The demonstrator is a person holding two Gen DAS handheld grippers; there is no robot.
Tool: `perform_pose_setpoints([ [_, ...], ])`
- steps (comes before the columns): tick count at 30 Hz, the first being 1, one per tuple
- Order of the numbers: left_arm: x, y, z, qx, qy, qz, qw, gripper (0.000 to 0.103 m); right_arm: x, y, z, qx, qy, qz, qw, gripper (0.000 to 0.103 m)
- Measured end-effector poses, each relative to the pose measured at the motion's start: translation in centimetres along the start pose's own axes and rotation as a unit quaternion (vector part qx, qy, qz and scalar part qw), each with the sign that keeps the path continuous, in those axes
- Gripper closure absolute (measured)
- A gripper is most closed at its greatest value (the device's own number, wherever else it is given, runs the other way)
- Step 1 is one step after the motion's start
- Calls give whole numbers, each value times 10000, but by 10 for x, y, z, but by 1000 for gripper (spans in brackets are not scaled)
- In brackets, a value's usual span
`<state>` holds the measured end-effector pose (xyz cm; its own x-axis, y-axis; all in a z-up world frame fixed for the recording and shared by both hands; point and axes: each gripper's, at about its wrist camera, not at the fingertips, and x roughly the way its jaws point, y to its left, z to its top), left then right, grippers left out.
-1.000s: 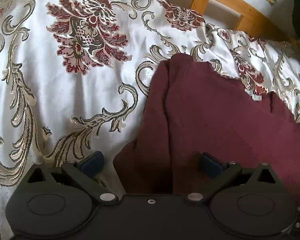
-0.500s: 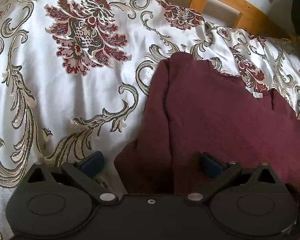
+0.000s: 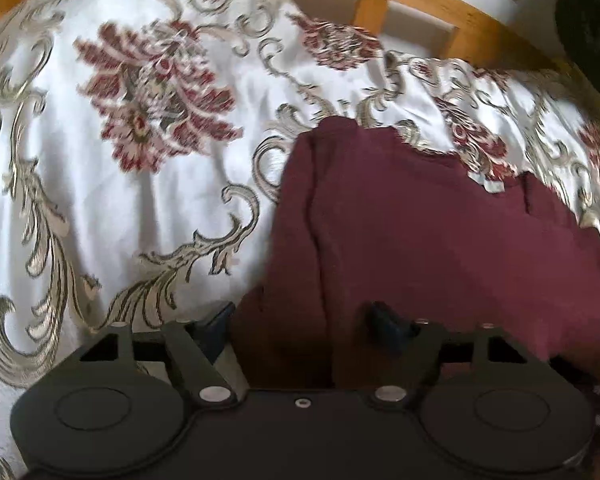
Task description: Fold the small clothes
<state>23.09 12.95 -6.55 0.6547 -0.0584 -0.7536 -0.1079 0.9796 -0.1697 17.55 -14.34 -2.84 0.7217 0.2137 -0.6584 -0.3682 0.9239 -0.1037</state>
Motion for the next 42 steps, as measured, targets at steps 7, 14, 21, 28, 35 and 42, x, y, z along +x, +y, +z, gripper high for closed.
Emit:
perform_pose_setpoints([
  [7,-4,-1,1,111,-113,-43,9999,65,-3,-1,1,42,-15,3,10000,0],
  [14,-18,-9,4,176,-434,-164,9988,78,-11,-6,5,137,-92,-48,9999,0],
  [21,-56,-42,36,442,-820,-540,9942,80,-29,-36,16,676,-352,-40,9971,0],
  [28,-82,-122,60,979,-1014,-1133,9835,80,-47,-102,20,1563,-681,-594,9836,0],
  [35,-62,-221,32,1750,-833,-1482,9698,81,-53,-187,-2,3077,-654,-867,9453,0],
  [42,-25,-259,-14,1961,-365,-1723,9646,77,-59,-227,-25,3896,-704,-721,9154,0],
])
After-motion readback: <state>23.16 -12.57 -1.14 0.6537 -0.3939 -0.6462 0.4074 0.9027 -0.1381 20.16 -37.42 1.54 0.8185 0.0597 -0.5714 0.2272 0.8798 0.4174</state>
